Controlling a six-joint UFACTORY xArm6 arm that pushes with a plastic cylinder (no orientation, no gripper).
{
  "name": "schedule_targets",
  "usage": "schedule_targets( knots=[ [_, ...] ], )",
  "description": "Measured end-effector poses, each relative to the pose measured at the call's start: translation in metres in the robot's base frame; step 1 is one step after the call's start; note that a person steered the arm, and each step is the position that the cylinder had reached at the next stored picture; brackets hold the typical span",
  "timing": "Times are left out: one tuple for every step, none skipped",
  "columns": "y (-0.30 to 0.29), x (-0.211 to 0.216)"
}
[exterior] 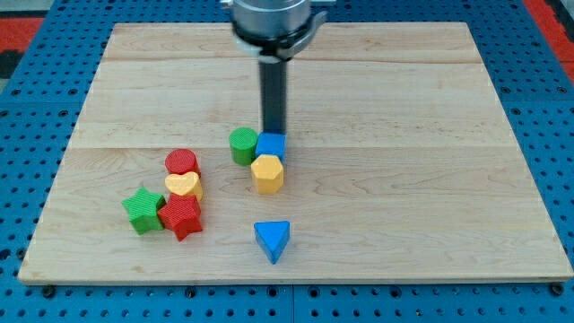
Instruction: Move the cube into the green circle
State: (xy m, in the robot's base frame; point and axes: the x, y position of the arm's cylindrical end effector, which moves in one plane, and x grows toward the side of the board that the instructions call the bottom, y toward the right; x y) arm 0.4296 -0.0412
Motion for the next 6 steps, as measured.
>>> schedule_targets(
  knots=[
    [-0.049, 0.017],
    [-0.054, 0.026],
    [-0.044, -0.007],
    [0.040, -0.006],
    [0.069, 0.016],
    [0.016, 0.025]
  ],
)
